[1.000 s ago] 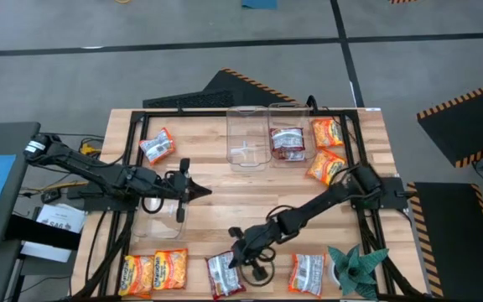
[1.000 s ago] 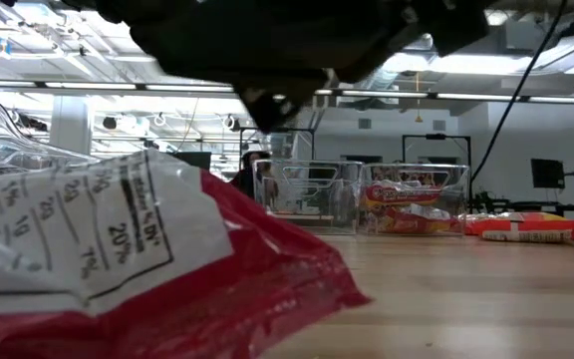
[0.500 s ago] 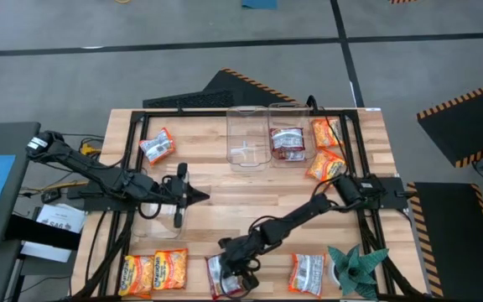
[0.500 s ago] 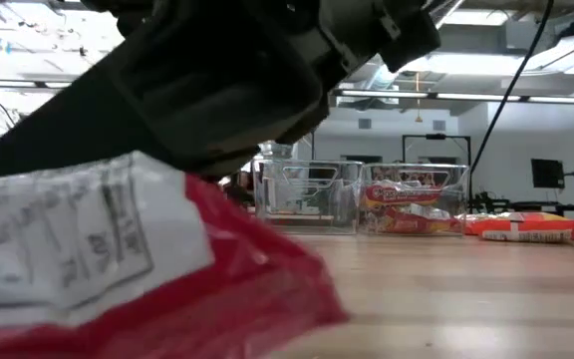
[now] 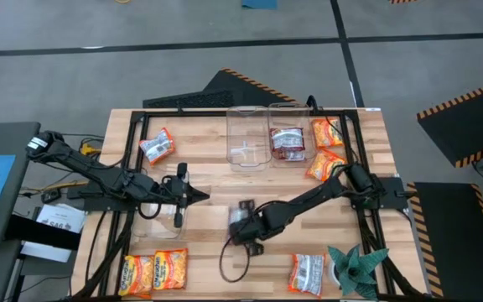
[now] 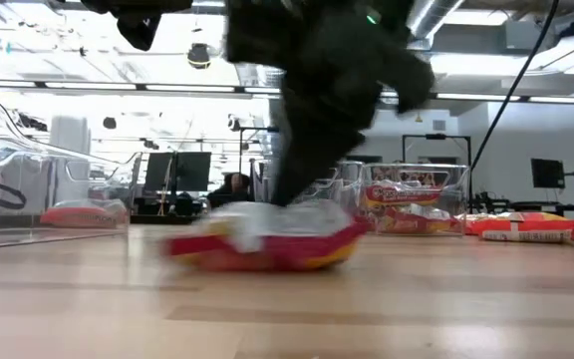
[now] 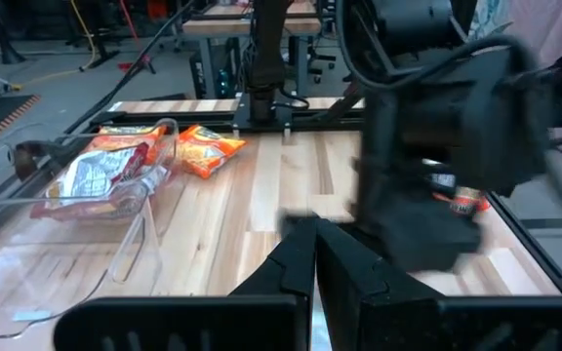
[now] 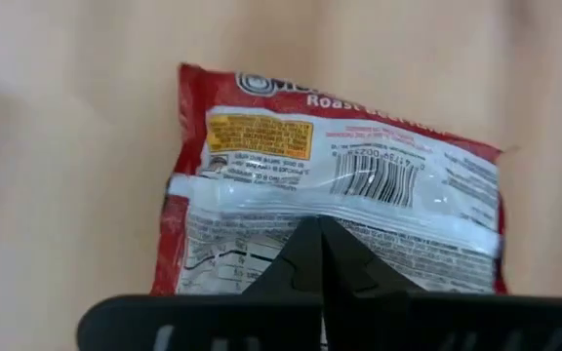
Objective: Sort Maruchan noodles
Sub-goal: Put the red noodle pack into the top right transparent bin
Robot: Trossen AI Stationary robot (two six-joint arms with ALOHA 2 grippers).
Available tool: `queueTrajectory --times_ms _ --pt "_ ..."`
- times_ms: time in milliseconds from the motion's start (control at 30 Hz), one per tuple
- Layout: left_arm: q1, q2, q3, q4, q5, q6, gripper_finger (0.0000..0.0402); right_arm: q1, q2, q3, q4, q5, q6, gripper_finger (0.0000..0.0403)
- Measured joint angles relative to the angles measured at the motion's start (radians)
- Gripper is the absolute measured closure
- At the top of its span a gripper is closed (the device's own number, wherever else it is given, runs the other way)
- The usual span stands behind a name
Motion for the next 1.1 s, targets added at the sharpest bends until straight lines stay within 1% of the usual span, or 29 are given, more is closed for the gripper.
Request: queueTrajectory --times_ms 67,100,267,400,467,533,633,733,900,1000,1100 --pt "0.000 0.000 0.000 -0.003 0.000 0.000 0.0401 -0.003 -0.022 -0.012 -0.089 0.051 0.029 0.0396" --pt "0.000 0.000 0.000 -0.004 0.000 0.000 0.0401 -0.005 -0.036 -0.032 -0.104 0.068 0.039 0.0396" --pt "0.000 0.000 0.000 -0.009 0.001 0.000 0.0401 -0.009 -0.148 -0.211 -0.074 0.074 0.140 0.0396" --pt "0.000 0.000 0.000 -0.006 0.000 0.008 0.0401 0.005 -0.262 -0.328 0.020 0.084 0.191 0.0395" --pt "0.000 0.000 0.000 -0.006 -0.001 0.008 0.0401 0.013 -0.328 -0.354 0.073 0.105 0.192 0.0389" --pt "0.000 0.000 0.000 -0.006 -0.003 0.008 0.0401 0.019 -0.385 -0.367 0.090 0.135 0.205 0.0379" --pt "0.000 0.000 0.000 -0.006 -0.003 0.008 0.0401 0.014 -0.431 -0.375 0.075 0.154 0.286 0.0365" --pt "0.000 0.000 0.000 -0.006 -0.004 0.008 0.0401 0.003 -0.473 -0.373 0.082 0.123 0.293 0.0356" --pt "0.000 0.000 0.000 -0.009 -0.004 0.008 0.0401 -0.038 -0.483 -0.374 0.077 -0.037 0.220 0.0334" --pt "0.000 0.000 0.000 -0.009 -0.009 0.009 0.0401 -0.068 -0.464 -0.371 0.085 -0.088 0.147 0.0300" --pt "0.000 0.000 0.000 -0.009 -0.025 0.019 0.0401 -0.085 -0.433 -0.367 0.065 -0.109 0.056 0.0250"
